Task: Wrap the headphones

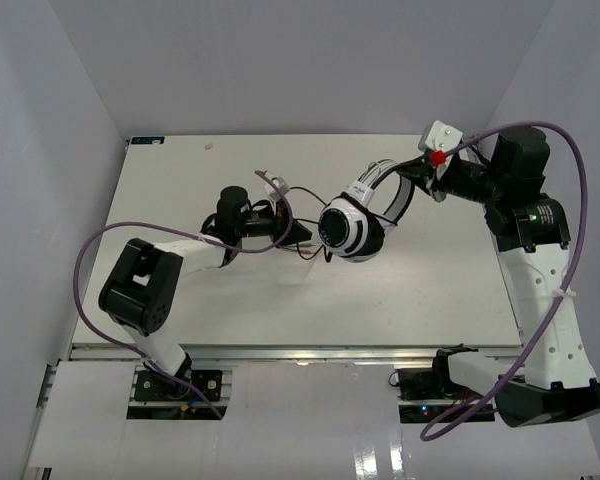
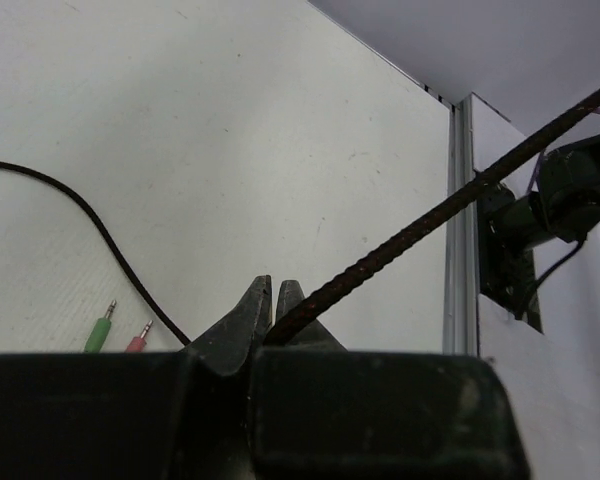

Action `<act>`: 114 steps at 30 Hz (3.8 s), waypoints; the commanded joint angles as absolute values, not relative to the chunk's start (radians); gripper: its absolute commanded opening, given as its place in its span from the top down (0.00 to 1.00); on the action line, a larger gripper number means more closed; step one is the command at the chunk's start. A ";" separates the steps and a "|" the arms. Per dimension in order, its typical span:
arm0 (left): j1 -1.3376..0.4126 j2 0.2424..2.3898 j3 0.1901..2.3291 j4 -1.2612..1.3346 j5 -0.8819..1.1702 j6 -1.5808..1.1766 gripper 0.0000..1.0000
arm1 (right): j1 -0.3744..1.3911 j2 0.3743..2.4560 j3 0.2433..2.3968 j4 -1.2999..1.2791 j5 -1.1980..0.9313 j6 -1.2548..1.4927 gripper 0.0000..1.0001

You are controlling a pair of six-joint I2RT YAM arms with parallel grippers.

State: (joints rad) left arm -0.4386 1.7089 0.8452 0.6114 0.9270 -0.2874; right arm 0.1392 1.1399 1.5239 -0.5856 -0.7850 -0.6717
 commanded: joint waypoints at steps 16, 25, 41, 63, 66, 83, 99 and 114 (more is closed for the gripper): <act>-0.379 1.701 1.341 -0.147 1.225 -0.363 1.00 | 0.568 1.073 1.118 -0.328 0.126 -0.936 0.92; -0.387 1.664 1.345 -0.149 1.371 -0.468 0.89 | 0.578 1.164 1.086 -0.035 0.402 -0.900 0.92; -0.464 1.617 1.227 0.581 1.178 -1.165 0.55 | 0.656 1.330 1.193 0.095 0.520 -0.592 0.92; -0.854 1.645 0.929 0.896 0.832 -0.996 0.51 | 0.358 1.635 1.729 -0.381 0.248 0.249 0.92; -0.902 1.683 0.930 0.860 0.813 -0.957 0.52 | 0.319 1.645 1.751 -0.399 0.152 0.308 0.92; -0.823 1.832 0.683 1.080 0.899 -0.948 0.56 | 0.091 1.416 1.713 -0.313 -0.472 0.533 0.92; -0.759 1.792 0.703 1.087 0.955 -0.892 0.42 | 0.023 1.360 1.656 -0.255 -0.694 0.631 0.92; -0.710 1.730 0.692 0.843 0.952 -0.654 0.43 | -0.095 1.378 1.774 -0.255 -0.791 0.682 0.92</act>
State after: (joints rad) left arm -0.7411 1.7893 0.7110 0.8739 0.9373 -0.7303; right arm -0.0545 1.3969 1.6802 -0.3549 -0.7154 0.6004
